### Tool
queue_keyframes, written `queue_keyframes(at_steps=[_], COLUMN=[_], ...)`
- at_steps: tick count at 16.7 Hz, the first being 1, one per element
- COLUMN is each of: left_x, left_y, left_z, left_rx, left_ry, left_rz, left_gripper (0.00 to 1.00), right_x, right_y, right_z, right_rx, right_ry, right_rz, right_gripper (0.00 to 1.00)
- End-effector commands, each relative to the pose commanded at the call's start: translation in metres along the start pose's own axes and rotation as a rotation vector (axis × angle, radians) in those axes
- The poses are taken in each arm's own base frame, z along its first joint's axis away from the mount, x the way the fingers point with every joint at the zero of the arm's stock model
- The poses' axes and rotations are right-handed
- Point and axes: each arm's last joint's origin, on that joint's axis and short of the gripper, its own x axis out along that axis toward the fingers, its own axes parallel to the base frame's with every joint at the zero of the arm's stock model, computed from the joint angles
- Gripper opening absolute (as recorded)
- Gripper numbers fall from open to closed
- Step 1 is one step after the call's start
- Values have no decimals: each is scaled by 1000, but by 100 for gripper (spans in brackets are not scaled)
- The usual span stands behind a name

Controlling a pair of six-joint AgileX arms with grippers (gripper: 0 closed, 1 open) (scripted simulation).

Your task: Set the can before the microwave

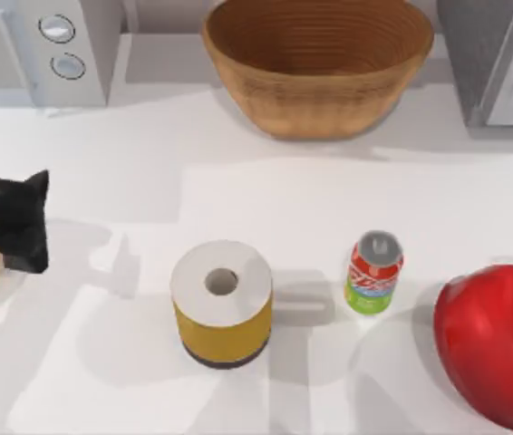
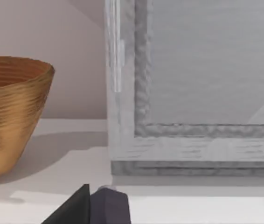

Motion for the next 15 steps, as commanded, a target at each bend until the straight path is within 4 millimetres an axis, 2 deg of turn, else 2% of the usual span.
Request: queue_keyframes(at_steps=[2, 5, 8, 11, 15], left_x=[19, 63, 117, 168, 216], left_y=[-15, -53, -106, -168, -240], left_z=[39, 89, 117, 115, 79], left_rx=[29, 91, 173, 267, 388], left_ry=[132, 332, 522, 696, 888], left_rz=[-65, -156, -229, -279, -308], left_gripper=[100, 100, 100, 100, 100], right_x=[0, 0, 0, 0, 0], right_y=[0, 0, 0, 0, 0], right_z=[0, 0, 0, 0, 0], right_rx=[0, 0, 0, 0, 0], right_ry=[0, 0, 0, 0, 0], right_rz=[0, 0, 0, 0, 0], right_gripper=[100, 100, 100, 100, 100])
